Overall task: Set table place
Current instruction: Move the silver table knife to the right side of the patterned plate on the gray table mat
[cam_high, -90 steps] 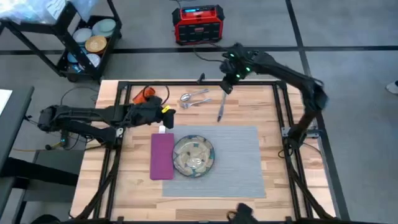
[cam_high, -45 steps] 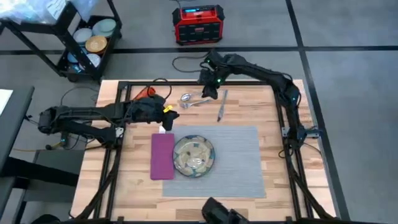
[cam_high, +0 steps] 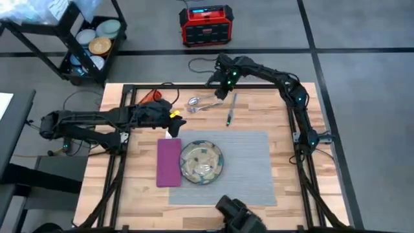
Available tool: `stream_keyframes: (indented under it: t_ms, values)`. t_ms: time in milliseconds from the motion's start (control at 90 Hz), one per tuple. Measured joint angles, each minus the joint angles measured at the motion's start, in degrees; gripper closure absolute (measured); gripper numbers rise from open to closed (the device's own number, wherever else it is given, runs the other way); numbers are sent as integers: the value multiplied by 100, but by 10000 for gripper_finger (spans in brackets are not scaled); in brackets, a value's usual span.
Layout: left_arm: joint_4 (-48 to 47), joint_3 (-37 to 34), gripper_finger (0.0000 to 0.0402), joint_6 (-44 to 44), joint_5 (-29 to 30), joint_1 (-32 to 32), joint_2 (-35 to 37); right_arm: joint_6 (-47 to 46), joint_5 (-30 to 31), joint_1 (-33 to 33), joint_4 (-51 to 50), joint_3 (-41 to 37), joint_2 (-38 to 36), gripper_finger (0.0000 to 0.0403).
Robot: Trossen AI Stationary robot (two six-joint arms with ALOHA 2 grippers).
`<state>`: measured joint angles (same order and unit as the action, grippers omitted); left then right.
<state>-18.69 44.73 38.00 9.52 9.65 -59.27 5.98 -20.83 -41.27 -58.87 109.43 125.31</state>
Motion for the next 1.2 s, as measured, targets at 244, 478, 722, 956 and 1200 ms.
stream_keyframes:
  t_ms: [244,478,722,956,1200]
  values:
    - [-4,0,240,-20,30,7,2,-20,81,-506,-402,-26,319,275]
    - [-5,0,240,13,55,33,2,216,190,-575,-393,-143,556,387]
    - [-6,0,240,46,35,33,2,213,305,-612,-252,-144,536,402]
    - [-21,0,240,59,32,33,2,314,177,-612,-261,-357,526,403]
    - [-171,0,240,62,26,31,2,375,-586,-598,-685,-1350,425,403]
